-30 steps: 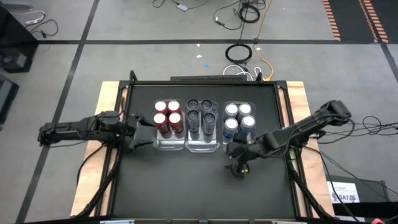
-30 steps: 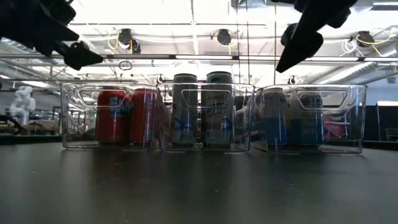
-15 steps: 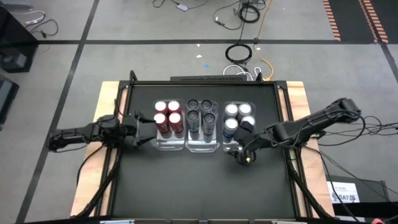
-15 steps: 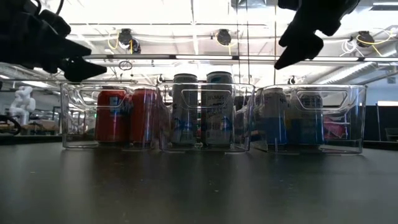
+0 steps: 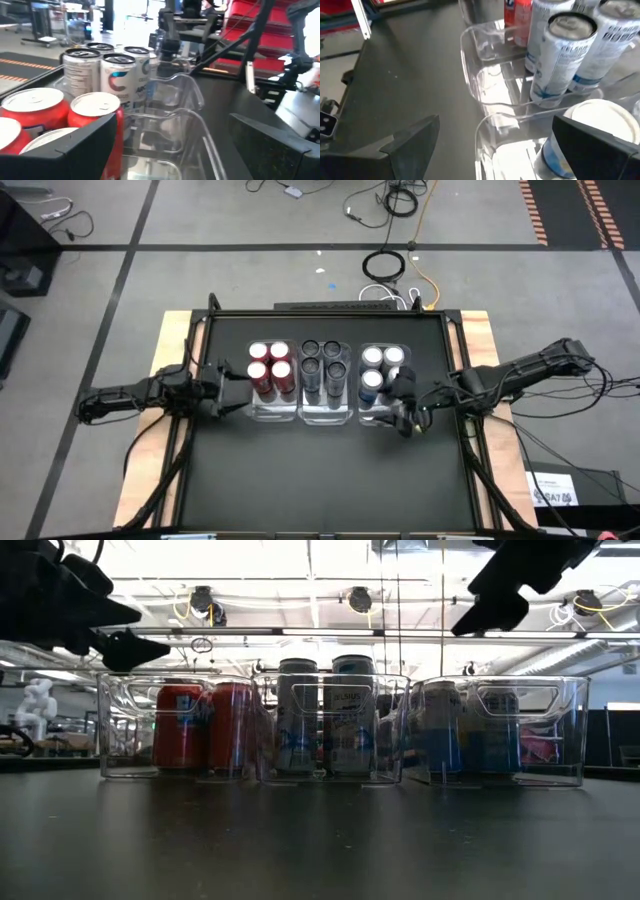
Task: Sort soda cans
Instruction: Return to Home Position
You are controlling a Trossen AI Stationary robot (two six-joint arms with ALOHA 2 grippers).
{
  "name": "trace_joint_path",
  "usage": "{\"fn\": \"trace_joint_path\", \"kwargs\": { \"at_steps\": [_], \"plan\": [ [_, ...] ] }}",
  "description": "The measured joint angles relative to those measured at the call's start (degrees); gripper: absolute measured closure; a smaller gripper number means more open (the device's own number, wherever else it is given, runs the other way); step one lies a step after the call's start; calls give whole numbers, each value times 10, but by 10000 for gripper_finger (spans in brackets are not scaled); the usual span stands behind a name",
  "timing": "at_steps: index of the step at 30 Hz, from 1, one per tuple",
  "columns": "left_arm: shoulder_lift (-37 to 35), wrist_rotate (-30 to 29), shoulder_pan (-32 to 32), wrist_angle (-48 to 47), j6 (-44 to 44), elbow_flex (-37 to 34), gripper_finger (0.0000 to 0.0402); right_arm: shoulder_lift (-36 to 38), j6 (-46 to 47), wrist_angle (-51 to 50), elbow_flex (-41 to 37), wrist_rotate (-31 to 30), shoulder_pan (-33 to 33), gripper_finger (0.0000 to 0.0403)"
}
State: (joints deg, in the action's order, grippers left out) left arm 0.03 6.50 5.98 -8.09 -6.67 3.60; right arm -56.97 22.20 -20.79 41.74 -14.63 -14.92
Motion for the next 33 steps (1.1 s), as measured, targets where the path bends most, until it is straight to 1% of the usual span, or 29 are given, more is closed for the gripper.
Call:
{"fn": "trace_joint_path", "kwargs": {
  "at_steps": [7, 11, 16, 19, 22, 27, 29, 31, 33],
  "plan": [
    [0, 6, -7, 7, 8, -2, 13, 28, -22, -1, 0, -2, 9, 21],
    [0, 5, -10, 94, 29, -32, 13, 32, -38, -4, -1, 0, 10, 21],
    [11, 5, -18, 95, 52, -32, 13, 49, -76, -30, -1, 26, 10, 21],
    [17, 5, -26, 96, 8, -32, 13, 71, -107, -65, -1, 31, 10, 21],
    [17, 5, -28, 96, -48, -32, 13, 107, -142, -97, -1, 42, 11, 21],
    [17, 4, -28, 97, -64, -32, 13, 171, -193, -134, -1, 60, 11, 21],
    [17, 4, -28, 97, -64, -32, 13, 193, -211, -135, -10, 60, 11, 21],
    [17, 4, -28, 98, -64, -32, 13, 215, -220, -122, -36, 61, 11, 21],
    [17, 4, -28, 98, -64, -32, 13, 238, -224, -71, -83, 76, 11, 21]
  ]
}}
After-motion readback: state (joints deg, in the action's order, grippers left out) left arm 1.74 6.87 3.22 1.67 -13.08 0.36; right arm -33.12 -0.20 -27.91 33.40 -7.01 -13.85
